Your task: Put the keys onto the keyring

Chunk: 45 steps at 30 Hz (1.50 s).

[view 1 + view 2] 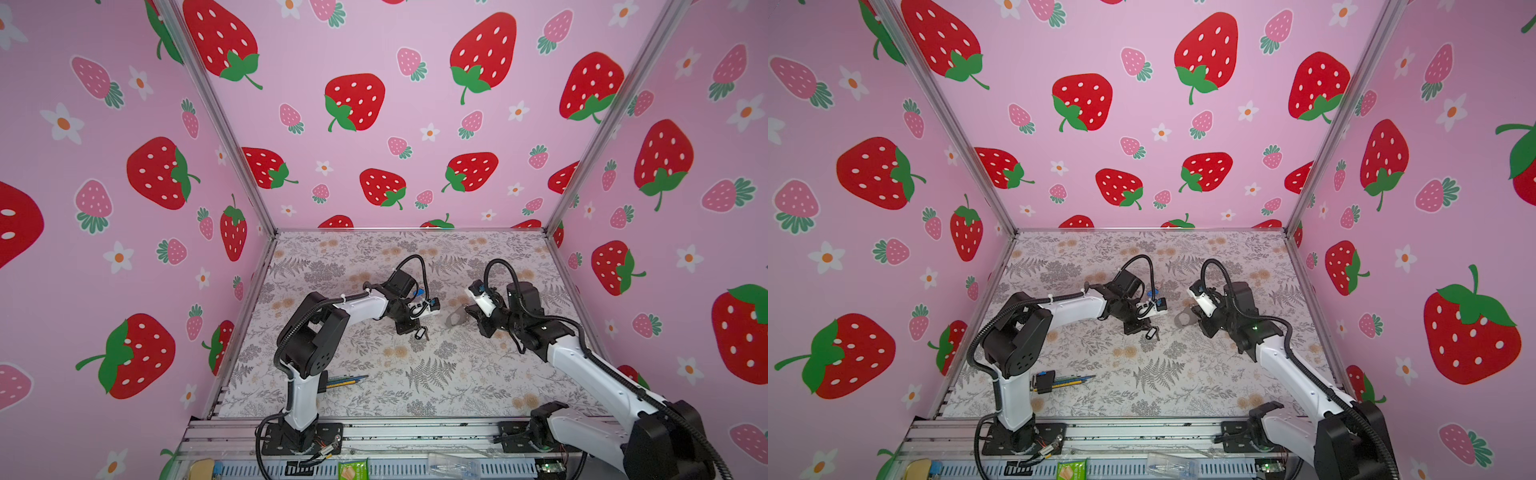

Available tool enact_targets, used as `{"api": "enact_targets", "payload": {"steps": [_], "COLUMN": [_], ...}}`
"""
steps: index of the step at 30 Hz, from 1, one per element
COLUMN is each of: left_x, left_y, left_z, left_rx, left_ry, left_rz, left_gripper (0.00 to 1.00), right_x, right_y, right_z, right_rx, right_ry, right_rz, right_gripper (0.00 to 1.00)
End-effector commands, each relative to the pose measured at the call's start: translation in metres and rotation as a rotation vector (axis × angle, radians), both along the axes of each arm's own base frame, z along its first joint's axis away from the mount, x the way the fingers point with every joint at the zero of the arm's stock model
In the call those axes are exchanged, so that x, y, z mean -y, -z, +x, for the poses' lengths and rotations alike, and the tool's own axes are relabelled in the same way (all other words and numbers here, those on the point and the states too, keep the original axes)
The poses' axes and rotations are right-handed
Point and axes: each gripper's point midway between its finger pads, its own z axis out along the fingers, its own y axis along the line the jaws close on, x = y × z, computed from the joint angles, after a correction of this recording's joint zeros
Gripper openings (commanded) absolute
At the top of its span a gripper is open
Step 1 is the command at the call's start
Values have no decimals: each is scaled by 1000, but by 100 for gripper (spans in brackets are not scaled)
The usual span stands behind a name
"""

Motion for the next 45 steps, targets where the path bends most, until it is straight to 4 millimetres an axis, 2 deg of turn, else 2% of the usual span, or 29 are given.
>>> {"api": "enact_targets", "payload": {"steps": [1,12,18,27,45], "left_x": [11,16,16,21,21], "left_y": [-4,-1,-4,-8,1], "left_z": [4,1,2,3,-4], "left_rx": [15,18,47,48,-12], "left_ry": [41,67,75,98,111], "left_rz": [-25,-14,-27,-46,-26], "left_gripper": [24,16,20,20,8], "right_x": [-1,-2,-3,-3,-3], "right_y": [1,2,3,2,4], "right_z": [-1,0,1,2,1], "right_rx": [-19,-25,-29,-30,-37], "right_ry": [1,-4,-6,-5,-6], "right_rz": [-3,-6,-5,-3,-4], "right_gripper": [0,0,0,0,0]}}
